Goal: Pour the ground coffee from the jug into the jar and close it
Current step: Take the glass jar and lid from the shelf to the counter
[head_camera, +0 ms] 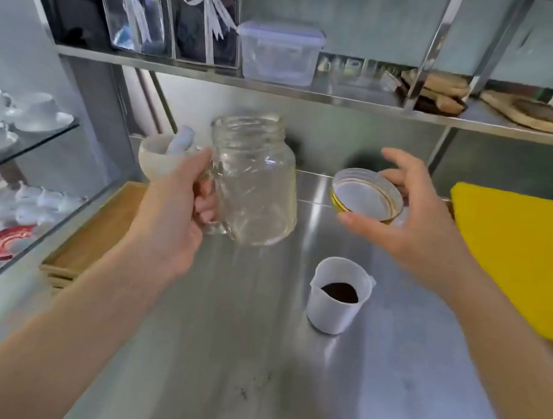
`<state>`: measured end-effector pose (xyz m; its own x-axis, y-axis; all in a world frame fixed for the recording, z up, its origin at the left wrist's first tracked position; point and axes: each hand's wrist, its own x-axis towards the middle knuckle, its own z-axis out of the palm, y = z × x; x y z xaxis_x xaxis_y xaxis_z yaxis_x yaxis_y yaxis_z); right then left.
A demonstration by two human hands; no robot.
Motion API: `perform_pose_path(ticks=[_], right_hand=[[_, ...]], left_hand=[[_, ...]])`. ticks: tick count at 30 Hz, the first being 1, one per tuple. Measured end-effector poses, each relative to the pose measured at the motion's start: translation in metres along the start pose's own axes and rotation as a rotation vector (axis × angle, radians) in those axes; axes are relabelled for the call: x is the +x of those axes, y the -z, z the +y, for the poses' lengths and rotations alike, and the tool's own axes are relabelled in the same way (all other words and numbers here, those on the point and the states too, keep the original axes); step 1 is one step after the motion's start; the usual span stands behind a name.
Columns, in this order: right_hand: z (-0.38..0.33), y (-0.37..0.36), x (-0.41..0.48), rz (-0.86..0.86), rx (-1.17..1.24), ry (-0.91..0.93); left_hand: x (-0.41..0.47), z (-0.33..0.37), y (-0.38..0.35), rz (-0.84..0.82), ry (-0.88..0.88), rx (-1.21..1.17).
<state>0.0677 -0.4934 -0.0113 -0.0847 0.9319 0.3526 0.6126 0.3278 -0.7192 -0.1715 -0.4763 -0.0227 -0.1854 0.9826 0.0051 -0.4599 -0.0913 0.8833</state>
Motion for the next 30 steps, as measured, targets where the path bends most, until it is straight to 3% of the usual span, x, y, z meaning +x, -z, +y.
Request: perform_pose_path(ticks=[5, 11, 17, 30], right_hand=[[0.016, -0.030, -0.043, -0.008, 0.041, -0.105], [0.039, -0.057, -0.088, -0.020, 0.047, -0.247], [0.056, -0.077, -0.123, -0.071, 0.036, -0.330], [0.105, -0.113, -0.171, -0.041, 0.038, -0.577]], left_hand=[[-0.037, -0.045, 0.031, 0.159, 0.208, 0.029], [-0.065, -0.089, 0.054, 0.214, 0.336, 0.209], [-0.086, -0.128, 0.067, 0.208, 0.306, 0.289], [-0.091, -0.187, 0.075, 0.122, 0.409, 0.386]])
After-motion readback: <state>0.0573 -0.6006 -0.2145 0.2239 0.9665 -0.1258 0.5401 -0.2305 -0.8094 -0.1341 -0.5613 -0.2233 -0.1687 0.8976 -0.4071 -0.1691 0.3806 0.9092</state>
